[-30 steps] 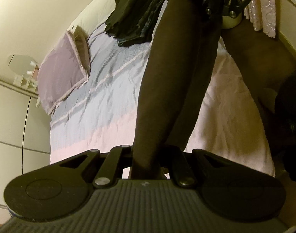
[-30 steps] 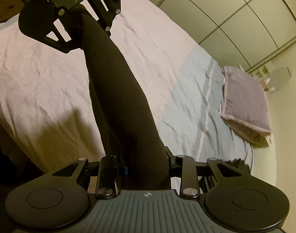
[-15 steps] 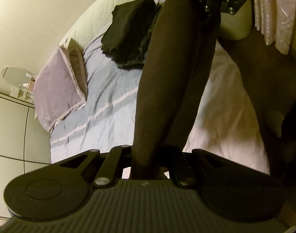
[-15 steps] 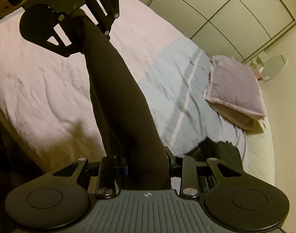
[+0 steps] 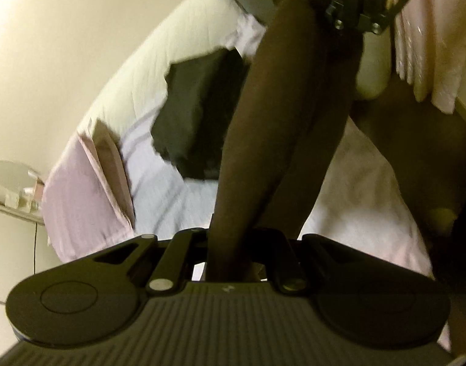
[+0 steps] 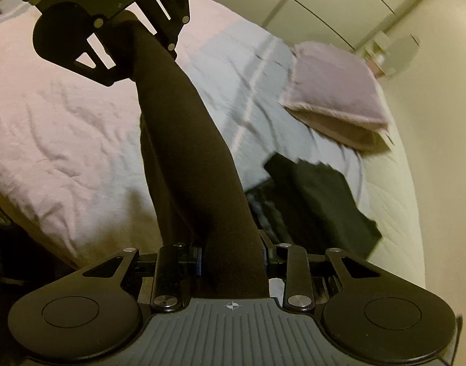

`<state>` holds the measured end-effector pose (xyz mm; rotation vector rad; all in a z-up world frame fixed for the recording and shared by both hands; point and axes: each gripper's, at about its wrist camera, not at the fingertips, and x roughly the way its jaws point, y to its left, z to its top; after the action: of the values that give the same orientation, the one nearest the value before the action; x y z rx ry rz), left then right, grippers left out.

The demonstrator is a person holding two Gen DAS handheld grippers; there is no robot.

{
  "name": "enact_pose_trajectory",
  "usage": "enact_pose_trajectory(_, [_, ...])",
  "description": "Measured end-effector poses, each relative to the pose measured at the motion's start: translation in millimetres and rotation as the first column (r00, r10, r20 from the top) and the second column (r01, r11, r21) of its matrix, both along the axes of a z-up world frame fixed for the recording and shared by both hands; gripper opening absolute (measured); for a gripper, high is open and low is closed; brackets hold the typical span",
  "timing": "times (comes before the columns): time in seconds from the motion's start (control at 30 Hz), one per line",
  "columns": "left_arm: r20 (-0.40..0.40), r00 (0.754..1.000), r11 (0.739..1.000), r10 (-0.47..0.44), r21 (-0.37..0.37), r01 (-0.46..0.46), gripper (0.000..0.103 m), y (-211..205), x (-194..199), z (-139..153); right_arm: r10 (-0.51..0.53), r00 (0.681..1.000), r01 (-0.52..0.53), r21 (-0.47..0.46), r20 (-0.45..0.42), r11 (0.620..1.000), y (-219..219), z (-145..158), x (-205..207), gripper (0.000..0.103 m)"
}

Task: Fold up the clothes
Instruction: 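Carry the hanging sweater with both grippers toward the dark clothes stack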

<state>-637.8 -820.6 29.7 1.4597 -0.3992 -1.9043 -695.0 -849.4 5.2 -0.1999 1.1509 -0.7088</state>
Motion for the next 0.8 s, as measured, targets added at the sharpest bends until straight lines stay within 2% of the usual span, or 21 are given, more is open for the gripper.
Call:
enact_pose_trajectory(0.23, [-0.048,0.994,0.991,-0.101,-0.093,0.096,0.01,-72.0,-23.3,32.9,-0.11,0.994,0.108,-0.068,-0.013,0.992,-48.8,40.7,-27.9,0.032])
enact_pose_trajectory(0.4, [-0.057,0.993,0.983,-0.108,-0.158,0.097,0.01,-138.4,-41.8,55.9,-0.1,0.995,0.099,-0.123,-0.002,0.987,-109.0,65.1,-53.9,0.032])
enact_pose_trajectory(0.53, [-0.067,0.996,0.978,-0.06,-0.203,0.045,0.01,-206.9,-64.5,64.0,-0.081,0.997,0.08,-0.167,0.005,0.983,-161.4,82.3,-75.6,0.032])
enact_pose_trajectory(0.7, [-0.061,0.997,0.971,0.044,-0.233,-0.057,0.01,-309.2,-96.1,69.4,0.022,1.0,-0.02,-0.212,0.005,0.977,-275.2,92.3,-113.4,0.032])
enact_pose_trajectory(0.8, [-0.045,0.994,0.954,0.099,-0.28,-0.108,0.01,-364.6,-112.0,70.7,0.079,0.997,-0.076,-0.272,0.001,0.959,-337.1,97.6,-131.4,0.032])
